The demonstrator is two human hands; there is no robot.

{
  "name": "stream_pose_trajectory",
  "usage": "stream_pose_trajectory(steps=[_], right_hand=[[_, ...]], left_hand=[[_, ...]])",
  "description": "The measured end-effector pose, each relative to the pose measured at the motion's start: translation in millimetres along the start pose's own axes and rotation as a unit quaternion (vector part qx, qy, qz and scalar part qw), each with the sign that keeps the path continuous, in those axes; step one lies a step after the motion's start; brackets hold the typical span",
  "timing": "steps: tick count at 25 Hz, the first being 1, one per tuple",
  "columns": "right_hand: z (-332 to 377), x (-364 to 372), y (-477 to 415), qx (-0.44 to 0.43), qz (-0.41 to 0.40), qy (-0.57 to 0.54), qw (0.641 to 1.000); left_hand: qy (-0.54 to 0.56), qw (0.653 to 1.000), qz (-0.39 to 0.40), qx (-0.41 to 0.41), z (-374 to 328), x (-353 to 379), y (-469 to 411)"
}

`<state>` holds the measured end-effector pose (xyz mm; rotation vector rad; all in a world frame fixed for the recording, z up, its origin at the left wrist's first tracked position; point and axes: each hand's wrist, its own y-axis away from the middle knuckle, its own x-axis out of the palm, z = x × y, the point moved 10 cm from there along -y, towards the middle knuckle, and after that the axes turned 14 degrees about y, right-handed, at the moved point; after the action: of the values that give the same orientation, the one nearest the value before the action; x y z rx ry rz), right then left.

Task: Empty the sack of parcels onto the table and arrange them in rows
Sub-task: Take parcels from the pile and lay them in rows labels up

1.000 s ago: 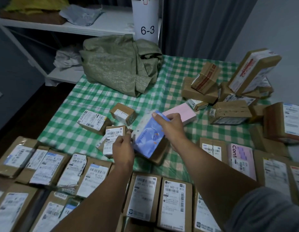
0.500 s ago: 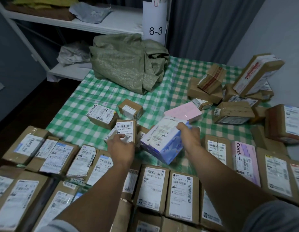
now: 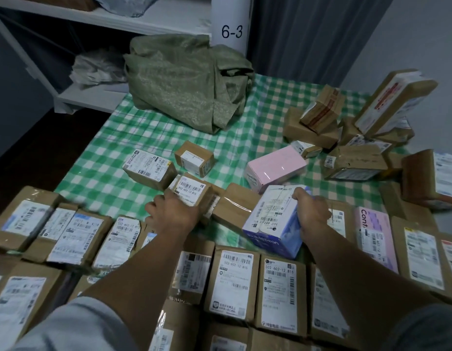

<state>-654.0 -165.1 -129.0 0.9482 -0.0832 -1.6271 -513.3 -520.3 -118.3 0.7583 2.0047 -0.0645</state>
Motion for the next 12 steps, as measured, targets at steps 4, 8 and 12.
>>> stream_pose_trajectory(steps=[4,8,12], right_hand=[[4,27,8,0.016,0.058,-0.054,0.997],[6,57,10,0.019,0.095,-0.050,0.994],[13,91,18,0.008,0.125,-0.064,0.990]], left_hand=[[0.046,0.998,-0.032,-0.034,14,-16,-12],[0.111,0.991,-0.055,-0.044,21,-26,-22],[0.136,0.987,-0.071,-0.040,24,-36,-27]])
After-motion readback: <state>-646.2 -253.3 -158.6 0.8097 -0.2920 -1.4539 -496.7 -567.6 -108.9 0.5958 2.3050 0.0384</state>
